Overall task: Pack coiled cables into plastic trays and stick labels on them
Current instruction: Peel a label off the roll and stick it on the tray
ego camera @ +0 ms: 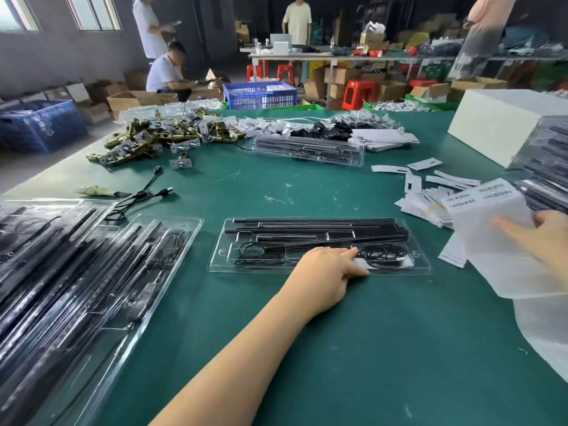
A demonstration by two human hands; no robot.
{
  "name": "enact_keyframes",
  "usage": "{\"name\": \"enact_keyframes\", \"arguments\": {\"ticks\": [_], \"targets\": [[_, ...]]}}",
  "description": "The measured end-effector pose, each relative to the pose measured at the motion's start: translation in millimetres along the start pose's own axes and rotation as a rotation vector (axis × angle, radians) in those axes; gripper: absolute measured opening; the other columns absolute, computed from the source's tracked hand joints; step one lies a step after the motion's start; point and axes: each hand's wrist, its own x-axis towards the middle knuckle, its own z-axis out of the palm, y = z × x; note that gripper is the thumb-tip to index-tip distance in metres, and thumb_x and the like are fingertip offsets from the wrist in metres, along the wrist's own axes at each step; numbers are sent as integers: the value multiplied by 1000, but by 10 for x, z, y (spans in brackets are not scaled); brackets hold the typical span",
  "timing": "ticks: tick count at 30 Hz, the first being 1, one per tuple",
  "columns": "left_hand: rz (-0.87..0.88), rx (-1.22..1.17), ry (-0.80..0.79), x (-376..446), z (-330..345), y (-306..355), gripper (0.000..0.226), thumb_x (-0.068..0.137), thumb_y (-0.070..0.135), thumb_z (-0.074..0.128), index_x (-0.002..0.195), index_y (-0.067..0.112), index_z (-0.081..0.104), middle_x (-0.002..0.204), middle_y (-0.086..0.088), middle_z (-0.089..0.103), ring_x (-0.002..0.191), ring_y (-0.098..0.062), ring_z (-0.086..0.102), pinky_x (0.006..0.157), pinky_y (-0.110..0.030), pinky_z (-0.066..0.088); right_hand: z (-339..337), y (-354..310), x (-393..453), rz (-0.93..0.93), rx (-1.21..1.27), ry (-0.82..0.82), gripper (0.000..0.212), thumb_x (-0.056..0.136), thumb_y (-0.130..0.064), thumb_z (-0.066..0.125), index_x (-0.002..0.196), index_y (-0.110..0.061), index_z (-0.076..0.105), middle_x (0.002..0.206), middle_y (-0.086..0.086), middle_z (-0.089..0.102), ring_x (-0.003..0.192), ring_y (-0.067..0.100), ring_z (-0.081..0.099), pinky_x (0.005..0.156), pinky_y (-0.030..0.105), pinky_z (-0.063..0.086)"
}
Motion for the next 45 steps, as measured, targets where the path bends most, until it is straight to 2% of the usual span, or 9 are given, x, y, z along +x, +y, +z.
{"name": "enact_keyframes", "arguments": {"ticks": [4, 9, 17, 23, 27, 31, 38, 41, 45], "targets": [[2, 25, -2, 34, 33, 89, 54, 88, 0, 43, 124, 35, 64, 141, -2, 47, 115, -27, 53, 103, -34, 34, -90, -98, 35, -90, 151, 26, 80, 46, -79, 67, 85, -10, 64, 81, 11, 69, 73, 29, 64, 44, 27, 41], [35, 69, 40, 39, 113, 154, 47, 90, 11, 43, 128, 34, 61, 140, -5, 44, 118, -24, 48, 104, -35, 28, -61, -534, -287, -277, 203, -82, 53, 75, -28, 82, 122, -11, 63, 113, 16, 66, 96, 32, 62, 87, 46, 51], [56, 58, 54, 28, 111, 162, 49, 89, 13, 44, 135, 27, 54, 136, -5, 48, 119, -24, 50, 104, -35, 31, 187, -711, -1179, -559, -140, 354, 14, 91, -18, 62, 100, -13, 72, 66, 19, 66, 63, 32, 54, 78, 38, 23], [22, 74, 8, 9, 120, 179, 46, 93, 18, 41, 132, 37, 56, 149, -5, 38, 133, -21, 38, 114, -34, 19, 11, -633, -1274, -592, 61, 471, 21, 93, -26, 62, 92, -7, 70, 68, 19, 68, 57, 29, 51, 79, 51, 44], [-63, 53, -2, 96, 61, 306, 41, 93, 19, 40, 122, 35, 63, 125, -2, 49, 108, -24, 54, 93, -35, 36, -8, -565, -1311, -548, 182, 372, 17, 91, -21, 66, 90, -4, 67, 63, 14, 59, 61, 37, 53, 76, 54, 46], [-155, -19, -84, 260, -90, 408, 41, 88, 14, 44, 112, 36, 69, 129, 5, 55, 113, -27, 53, 94, -36, 43, -12, -505, -1268, -492, 282, 213, 21, 90, -21, 66, 96, -2, 68, 84, 18, 67, 78, 32, 56, 73, 39, 41], [-145, -606, 347, 463, -382, 662, 29, 90, 22, 60, 118, 24, 68, 111, 6, 71, 94, -7, 64, 86, -24, 50, -27, -493, -1264, -473, 391, 10, 22, 87, -26, 70, 105, -12, 69, 93, -2, 69, 93, 21, 61, 83, 35, 44], [-104, -675, 330, 549, -408, 762, 32, 85, 33, 72, 114, 22, 70, 109, 7, 71, 91, -3, 65, 82, -20, 51, -23, -538, -1346, -550, 400, 2, 17, 83, -22, 74, 93, -31, 64, 84, -21, 63, 87, 16, 60, 92, 42, 46], [-77, -661, 384, 590, -355, 806, 25, 81, 27, 77, 103, 16, 74, 96, 4, 75, 81, 0, 68, 79, -17, 52, 26, -565, -1391, -692, 331, 89, 17, 82, -18, 76, 89, -31, 66, 80, -11, 60, 89, 22, 62, 96, 46, 36]]}}
